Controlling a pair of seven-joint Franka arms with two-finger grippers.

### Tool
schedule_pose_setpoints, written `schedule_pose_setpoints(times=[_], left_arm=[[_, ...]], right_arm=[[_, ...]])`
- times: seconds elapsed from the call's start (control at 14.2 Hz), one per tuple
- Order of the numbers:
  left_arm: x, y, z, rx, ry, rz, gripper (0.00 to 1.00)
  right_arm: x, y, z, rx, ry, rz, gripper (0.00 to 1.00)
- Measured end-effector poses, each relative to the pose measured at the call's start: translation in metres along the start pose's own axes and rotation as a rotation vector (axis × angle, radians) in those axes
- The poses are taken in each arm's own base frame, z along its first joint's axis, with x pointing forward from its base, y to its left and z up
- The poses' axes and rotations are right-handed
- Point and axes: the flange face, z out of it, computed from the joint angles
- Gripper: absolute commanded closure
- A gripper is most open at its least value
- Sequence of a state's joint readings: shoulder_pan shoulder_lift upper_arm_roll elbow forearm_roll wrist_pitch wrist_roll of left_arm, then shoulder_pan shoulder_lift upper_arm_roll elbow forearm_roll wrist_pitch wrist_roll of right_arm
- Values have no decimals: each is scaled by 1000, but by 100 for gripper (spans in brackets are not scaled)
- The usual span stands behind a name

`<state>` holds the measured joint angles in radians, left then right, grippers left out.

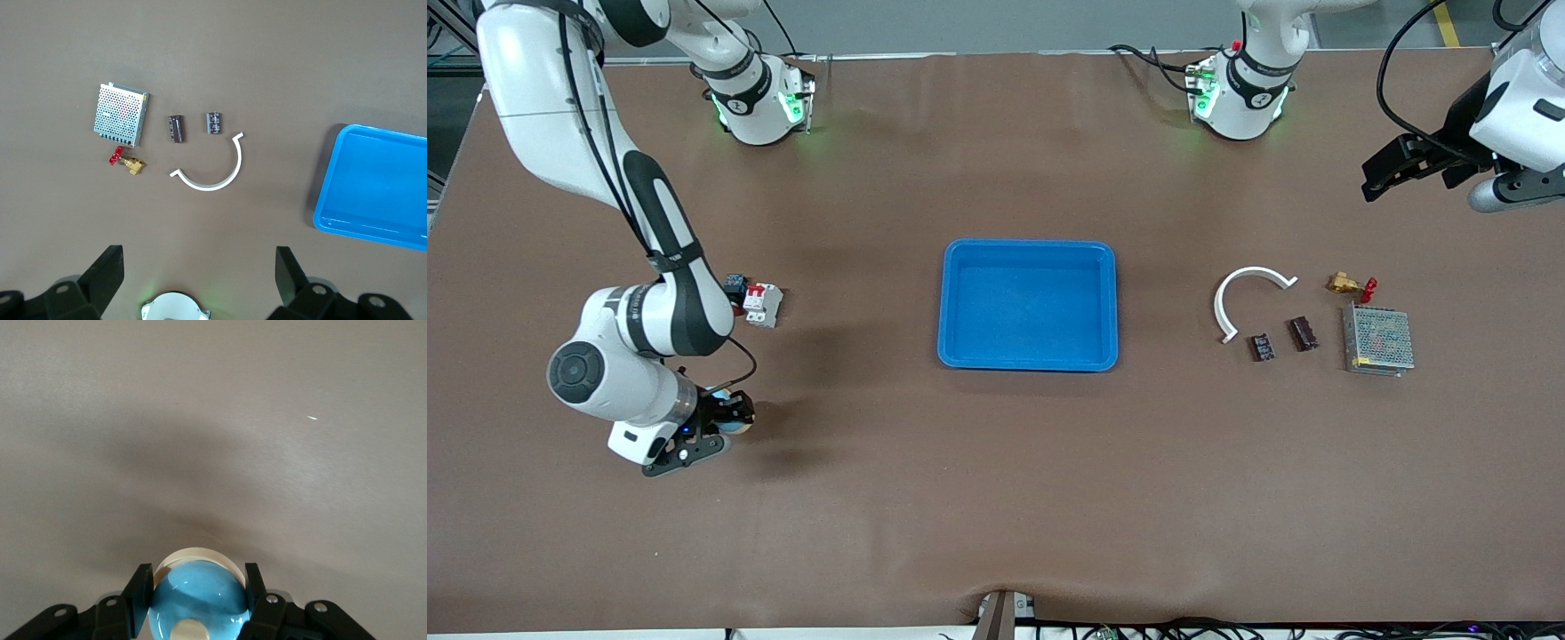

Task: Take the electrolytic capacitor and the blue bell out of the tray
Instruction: 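Carry the bell beside the first bell and open the right gripper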

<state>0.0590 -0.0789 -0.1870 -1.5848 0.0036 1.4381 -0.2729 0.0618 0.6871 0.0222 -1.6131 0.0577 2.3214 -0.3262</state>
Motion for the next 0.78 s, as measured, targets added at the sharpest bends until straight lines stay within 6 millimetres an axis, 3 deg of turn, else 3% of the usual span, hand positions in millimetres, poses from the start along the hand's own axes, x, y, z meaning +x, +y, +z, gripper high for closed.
schedule_pose_setpoints(times=[0.49,0.56,0.63,0.71,0.78], left_arm=[[2,0,-1,-4,16,-1,0],[2,-1,-1,-4,15,-2,0],[2,-1,-1,-4,15,-2,0],[2,-1,-1,-4,15,-1,0],[2,0,-1,-4,15,-1,0]], right_arm=[[1,-7,21,3,2,-9,52],[0,-7,23,3,1,-9,44],[0,-7,25,3,0,-9,29],[0,-7,27,3,-1,-8,0],[-1,-6,28,2,0,-7,0]])
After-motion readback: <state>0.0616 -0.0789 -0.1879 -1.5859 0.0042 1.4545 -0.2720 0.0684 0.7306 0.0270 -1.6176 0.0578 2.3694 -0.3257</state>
